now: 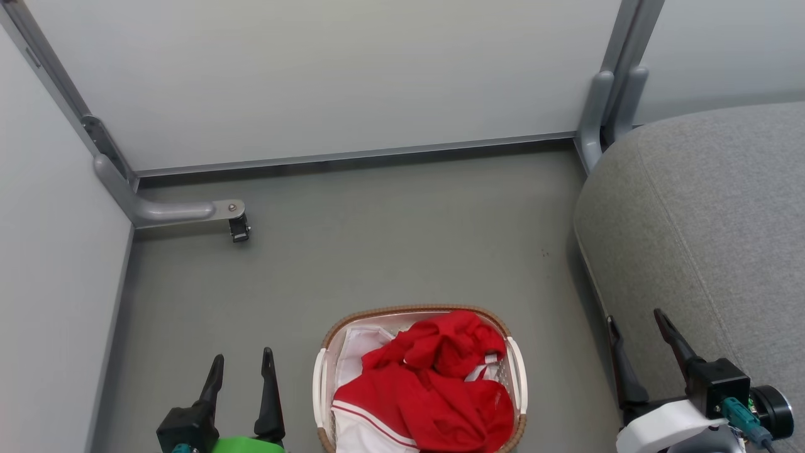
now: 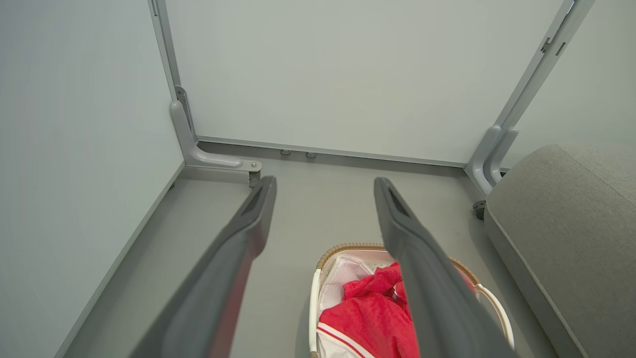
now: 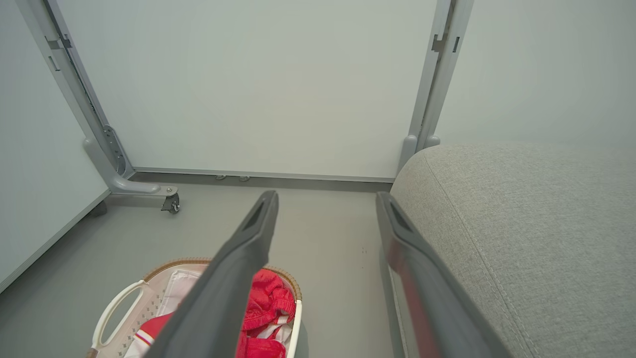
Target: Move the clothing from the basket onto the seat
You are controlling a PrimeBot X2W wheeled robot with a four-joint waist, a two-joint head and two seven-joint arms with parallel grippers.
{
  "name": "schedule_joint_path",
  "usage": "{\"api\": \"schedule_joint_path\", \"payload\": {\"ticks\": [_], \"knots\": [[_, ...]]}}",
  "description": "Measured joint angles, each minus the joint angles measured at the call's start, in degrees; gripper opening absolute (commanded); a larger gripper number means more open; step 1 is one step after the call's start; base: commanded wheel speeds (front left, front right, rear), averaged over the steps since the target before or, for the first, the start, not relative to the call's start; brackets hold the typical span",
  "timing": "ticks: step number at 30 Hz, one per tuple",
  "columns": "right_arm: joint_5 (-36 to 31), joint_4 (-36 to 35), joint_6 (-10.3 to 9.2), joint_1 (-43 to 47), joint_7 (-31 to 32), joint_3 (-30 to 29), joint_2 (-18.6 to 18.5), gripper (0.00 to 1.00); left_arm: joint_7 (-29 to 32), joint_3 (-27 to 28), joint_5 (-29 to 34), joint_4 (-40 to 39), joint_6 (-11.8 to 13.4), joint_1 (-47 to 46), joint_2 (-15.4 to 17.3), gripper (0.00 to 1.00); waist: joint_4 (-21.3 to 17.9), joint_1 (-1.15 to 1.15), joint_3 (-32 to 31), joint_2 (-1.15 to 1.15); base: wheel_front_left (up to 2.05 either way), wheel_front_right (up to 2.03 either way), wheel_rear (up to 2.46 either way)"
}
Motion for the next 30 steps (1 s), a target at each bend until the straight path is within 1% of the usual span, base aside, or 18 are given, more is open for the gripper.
{"api": "schedule_joint_path", "payload": {"ticks": [17, 24, 26, 30], "knots": [[0.00, -0.07, 0.00, 0.00, 0.00, -0.38, 0.00, 1.00, -0.01, -0.03, 0.00, -0.05, -0.04, -0.02, 0.01, 1.00, 0.07, 0.00, 0.36, 0.00, 0.00, 0.00, 0.00], [0.00, -0.82, 0.00, -0.65, -0.01, -0.86, 0.00, 1.00, -0.01, 0.03, 0.03, -0.69, -0.07, -0.50, 0.01, 1.00, 0.07, 0.00, 1.85, 0.00, 0.00, 0.00, 0.00], [-0.01, -1.35, 0.00, -1.35, 0.00, -1.03, -0.01, 1.00, -0.01, -0.07, 0.73, -0.78, -0.32, -1.29, 0.01, 1.00, 0.05, 0.00, 2.82, 0.00, 0.00, 0.00, 0.00], [-0.02, -2.45, 0.00, -3.15, -0.01, -1.78, -0.01, 1.00, -0.01, -0.90, 3.27, -0.88, -1.80, -3.83, 0.02, 1.00, -0.03, 0.00, 5.36, 0.00, 0.00, 0.00, 0.00]]}}
